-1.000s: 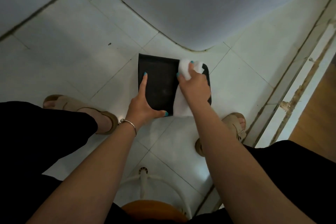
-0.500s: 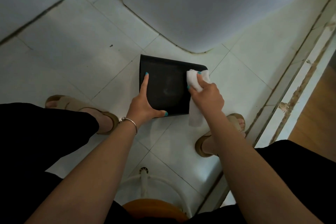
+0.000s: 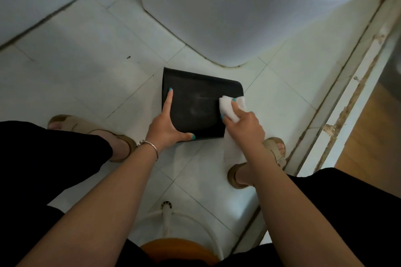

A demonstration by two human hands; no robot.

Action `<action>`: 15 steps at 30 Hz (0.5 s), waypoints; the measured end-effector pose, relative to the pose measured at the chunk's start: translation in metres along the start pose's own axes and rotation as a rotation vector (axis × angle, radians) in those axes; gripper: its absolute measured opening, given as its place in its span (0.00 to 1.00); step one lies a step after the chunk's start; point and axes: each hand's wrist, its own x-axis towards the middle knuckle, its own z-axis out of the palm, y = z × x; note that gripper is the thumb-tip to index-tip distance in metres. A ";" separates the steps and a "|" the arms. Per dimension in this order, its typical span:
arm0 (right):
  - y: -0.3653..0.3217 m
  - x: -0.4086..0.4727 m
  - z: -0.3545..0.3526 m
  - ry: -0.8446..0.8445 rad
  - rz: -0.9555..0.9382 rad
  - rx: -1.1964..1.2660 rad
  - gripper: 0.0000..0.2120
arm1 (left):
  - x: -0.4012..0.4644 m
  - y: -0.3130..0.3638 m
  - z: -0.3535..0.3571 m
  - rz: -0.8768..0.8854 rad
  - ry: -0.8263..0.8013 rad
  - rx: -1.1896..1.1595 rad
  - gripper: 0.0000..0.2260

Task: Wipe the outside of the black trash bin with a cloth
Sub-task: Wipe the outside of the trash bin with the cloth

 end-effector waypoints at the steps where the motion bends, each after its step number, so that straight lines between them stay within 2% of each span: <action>1: 0.001 -0.002 0.001 0.005 0.030 0.000 0.27 | 0.000 0.001 0.001 0.001 -0.001 0.002 0.63; 5: -0.032 -0.019 0.016 -0.001 0.011 0.042 0.28 | 0.001 0.002 0.003 -0.005 0.010 0.000 0.63; 9: -0.069 -0.049 0.034 -0.062 -0.256 -0.091 0.28 | 0.000 -0.001 0.004 -0.025 0.005 0.006 0.60; 11: -0.064 -0.047 0.029 -0.048 -0.293 -0.124 0.27 | 0.000 -0.001 0.002 -0.019 -0.004 0.011 0.60; 15: -0.014 -0.024 0.007 -0.023 -0.111 -0.098 0.26 | 0.001 0.001 -0.002 0.000 -0.012 0.010 0.63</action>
